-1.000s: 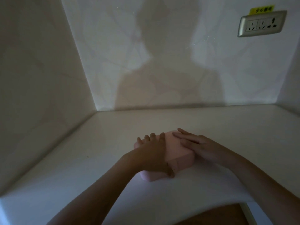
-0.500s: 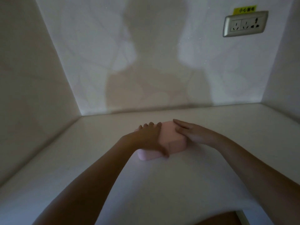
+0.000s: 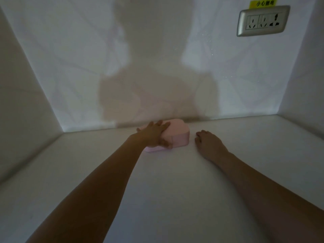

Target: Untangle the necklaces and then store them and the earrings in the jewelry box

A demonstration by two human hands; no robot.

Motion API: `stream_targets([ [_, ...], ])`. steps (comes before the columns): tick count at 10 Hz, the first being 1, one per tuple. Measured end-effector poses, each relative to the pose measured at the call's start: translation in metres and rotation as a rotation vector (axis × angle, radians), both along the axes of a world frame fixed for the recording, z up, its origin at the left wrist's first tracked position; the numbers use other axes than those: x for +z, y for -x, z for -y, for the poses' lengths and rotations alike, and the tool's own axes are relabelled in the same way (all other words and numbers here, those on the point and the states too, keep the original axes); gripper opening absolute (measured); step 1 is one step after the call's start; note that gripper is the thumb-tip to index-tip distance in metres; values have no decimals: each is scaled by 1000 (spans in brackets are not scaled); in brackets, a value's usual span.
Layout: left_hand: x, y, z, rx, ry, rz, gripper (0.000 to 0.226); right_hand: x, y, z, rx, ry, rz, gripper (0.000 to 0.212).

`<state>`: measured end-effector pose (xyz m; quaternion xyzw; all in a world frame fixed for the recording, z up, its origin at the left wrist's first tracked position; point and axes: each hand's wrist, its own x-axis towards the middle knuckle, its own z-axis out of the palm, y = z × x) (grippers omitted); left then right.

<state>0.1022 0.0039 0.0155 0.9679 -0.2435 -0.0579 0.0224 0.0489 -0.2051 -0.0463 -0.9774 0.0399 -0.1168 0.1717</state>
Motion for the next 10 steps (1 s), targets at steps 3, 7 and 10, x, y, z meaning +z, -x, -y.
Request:
stream_targets([
  [3,-6,-55,-8,4,6,98,95,-9,-13,1,-24,-12,40,37],
  [7,-9,-50,-17,222,22,151,94,-6,-9,2,-30,-3,5,38],
  [10,-18,-6,-22,345,228,238,68,18,10,-9,34,72,-279,47],
])
